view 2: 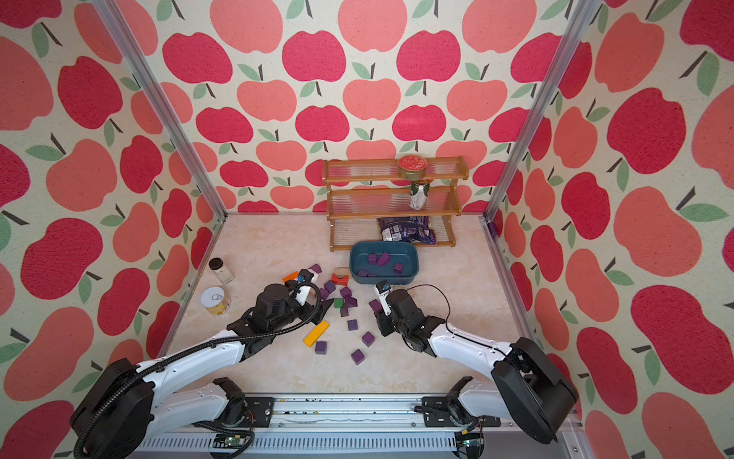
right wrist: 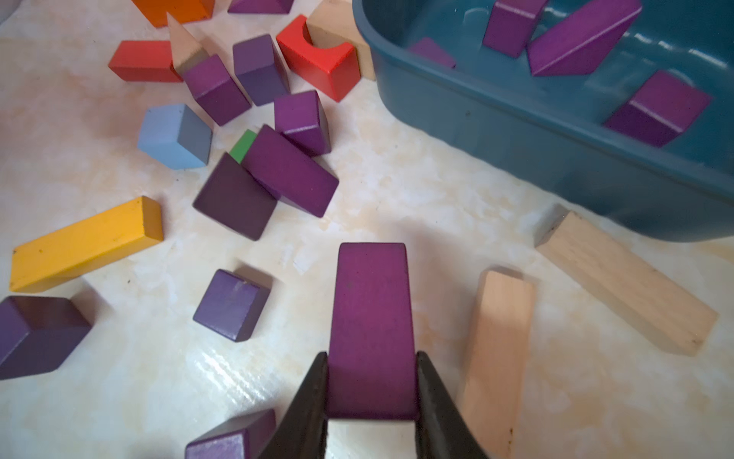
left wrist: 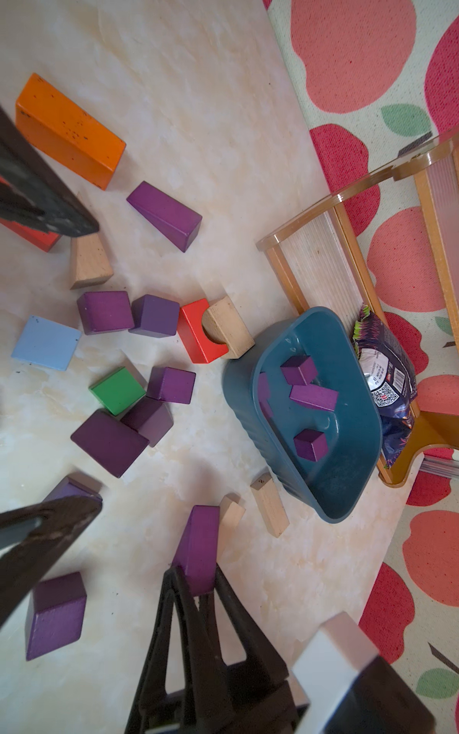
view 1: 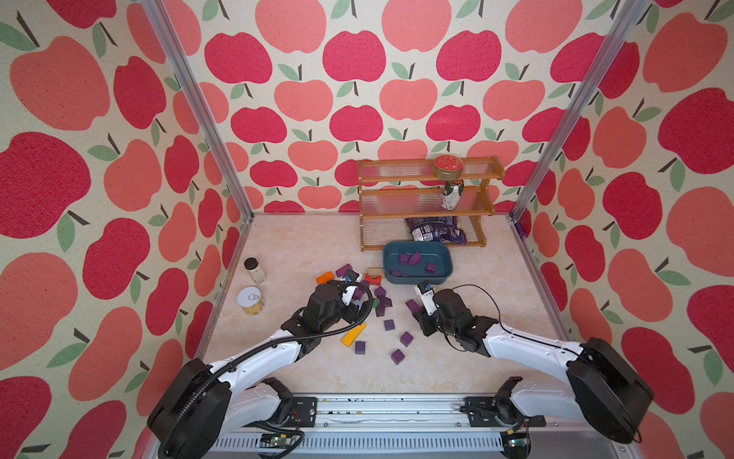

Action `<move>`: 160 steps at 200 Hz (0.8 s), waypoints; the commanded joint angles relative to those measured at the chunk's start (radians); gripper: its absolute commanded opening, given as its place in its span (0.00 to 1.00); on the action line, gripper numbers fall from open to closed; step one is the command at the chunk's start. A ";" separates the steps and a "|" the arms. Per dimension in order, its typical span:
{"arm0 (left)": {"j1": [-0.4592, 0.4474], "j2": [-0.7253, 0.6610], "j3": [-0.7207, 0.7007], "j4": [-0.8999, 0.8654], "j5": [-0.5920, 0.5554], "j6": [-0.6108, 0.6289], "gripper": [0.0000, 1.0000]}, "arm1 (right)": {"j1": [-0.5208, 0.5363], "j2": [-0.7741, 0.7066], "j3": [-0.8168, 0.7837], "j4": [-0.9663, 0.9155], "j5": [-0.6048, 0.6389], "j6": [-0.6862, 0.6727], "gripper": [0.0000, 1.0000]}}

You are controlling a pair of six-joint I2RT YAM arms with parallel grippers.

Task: Pick purple bricks into the storage bin
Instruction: Pick up the building block from the center of the board, then place the building block in the storage box.

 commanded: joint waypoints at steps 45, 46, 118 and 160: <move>0.006 0.009 0.027 -0.012 0.009 -0.014 0.99 | -0.027 0.028 0.200 -0.102 0.072 -0.038 0.25; 0.006 0.009 0.027 -0.013 0.008 -0.014 0.99 | -0.029 0.029 0.202 -0.102 0.072 -0.038 0.25; 0.007 0.038 0.026 -0.002 0.011 -0.008 0.99 | -0.137 0.200 0.399 -0.111 0.035 -0.035 0.25; 0.007 0.051 0.025 0.006 0.009 -0.007 0.99 | -0.183 0.368 0.544 -0.110 -0.029 -0.032 0.25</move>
